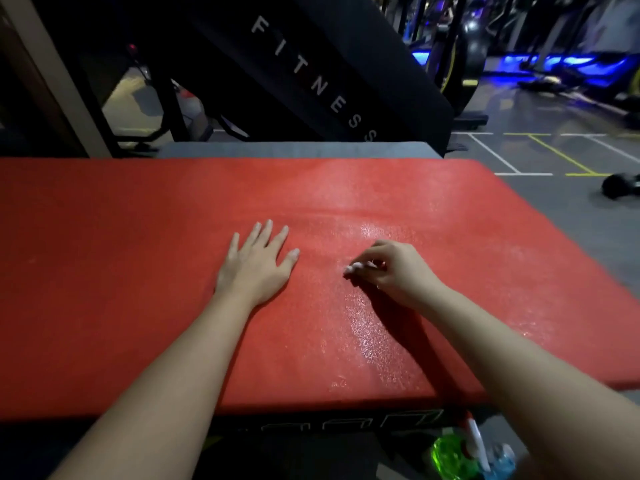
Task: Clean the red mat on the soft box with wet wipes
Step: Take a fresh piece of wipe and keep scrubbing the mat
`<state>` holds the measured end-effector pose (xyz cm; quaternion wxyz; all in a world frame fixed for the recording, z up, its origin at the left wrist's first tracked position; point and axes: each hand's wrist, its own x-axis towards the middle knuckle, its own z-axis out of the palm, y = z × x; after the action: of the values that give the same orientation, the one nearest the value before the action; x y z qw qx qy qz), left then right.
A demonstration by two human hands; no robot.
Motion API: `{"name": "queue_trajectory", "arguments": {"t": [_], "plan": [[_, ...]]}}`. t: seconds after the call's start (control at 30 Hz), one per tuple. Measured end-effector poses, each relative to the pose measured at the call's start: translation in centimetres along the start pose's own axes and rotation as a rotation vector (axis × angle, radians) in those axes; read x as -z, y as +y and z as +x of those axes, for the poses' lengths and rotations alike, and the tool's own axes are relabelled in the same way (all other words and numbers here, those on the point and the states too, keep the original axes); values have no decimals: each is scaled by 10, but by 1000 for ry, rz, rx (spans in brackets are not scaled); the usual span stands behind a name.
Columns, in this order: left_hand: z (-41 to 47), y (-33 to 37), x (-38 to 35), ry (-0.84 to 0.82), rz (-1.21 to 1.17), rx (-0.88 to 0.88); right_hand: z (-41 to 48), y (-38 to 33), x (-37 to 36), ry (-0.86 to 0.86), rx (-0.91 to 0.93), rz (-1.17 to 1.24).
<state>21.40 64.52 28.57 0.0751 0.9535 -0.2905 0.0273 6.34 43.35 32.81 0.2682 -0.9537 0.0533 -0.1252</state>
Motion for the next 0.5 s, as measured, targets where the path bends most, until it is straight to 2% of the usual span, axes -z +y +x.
{"name": "queue_trajectory", "arguments": {"t": [0.07, 0.17, 0.2, 0.33, 0.5], "plan": [[-1, 0, 1, -9, 8, -3, -1, -4, 6, -70, -54, -16], [-2, 1, 1, -9, 14, -3, -9, -13, 18, -273, -59, -21], [-1, 1, 1, -6, 12, -3, -8, -14, 17, -283, -59, -33], [1, 0, 1, -3, 13, -6, 29, -4, 1, -93, -36, -131], [0, -1, -2, 18, 6, -13, 81, 17, -3, 30, -79, -148]]}}
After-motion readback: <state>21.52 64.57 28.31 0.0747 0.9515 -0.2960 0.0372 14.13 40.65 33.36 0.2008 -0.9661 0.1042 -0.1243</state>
